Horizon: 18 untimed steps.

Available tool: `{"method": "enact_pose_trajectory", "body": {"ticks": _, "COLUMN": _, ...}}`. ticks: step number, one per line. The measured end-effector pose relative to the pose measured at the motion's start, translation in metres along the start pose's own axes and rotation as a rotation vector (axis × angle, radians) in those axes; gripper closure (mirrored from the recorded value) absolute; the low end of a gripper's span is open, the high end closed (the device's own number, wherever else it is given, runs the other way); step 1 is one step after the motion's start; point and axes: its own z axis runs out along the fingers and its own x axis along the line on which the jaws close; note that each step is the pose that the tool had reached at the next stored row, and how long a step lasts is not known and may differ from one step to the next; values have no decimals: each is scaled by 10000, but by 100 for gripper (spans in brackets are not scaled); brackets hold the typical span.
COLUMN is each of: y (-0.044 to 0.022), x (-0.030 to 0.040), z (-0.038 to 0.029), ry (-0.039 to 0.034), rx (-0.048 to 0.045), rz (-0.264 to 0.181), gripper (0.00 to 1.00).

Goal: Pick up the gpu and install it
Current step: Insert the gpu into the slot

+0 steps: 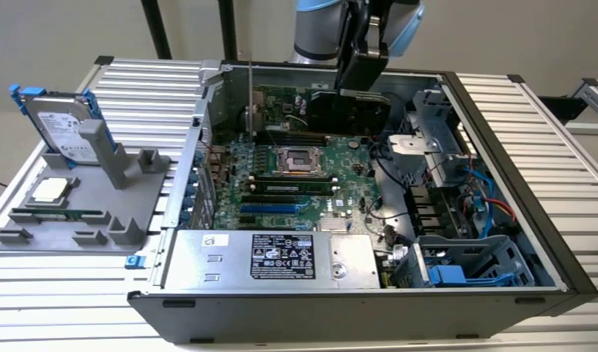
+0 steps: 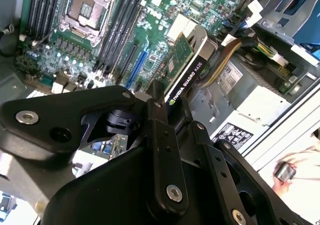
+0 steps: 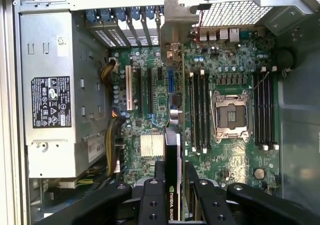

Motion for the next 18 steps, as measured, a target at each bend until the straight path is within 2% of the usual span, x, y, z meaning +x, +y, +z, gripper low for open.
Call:
{"method": "enact_pose_trajectory", "body": {"ticks": 7, "y": -1, "x": -1, "z": 21, "ry": -3, "rx": 9, "rz": 0, "gripper": 100}}
{"method": "enact_pose_trajectory", "body": {"ticks": 18, "y": 10, "x": -9, "z": 134, "ry": -5, "rx": 79, "rz": 3, "gripper": 100}}
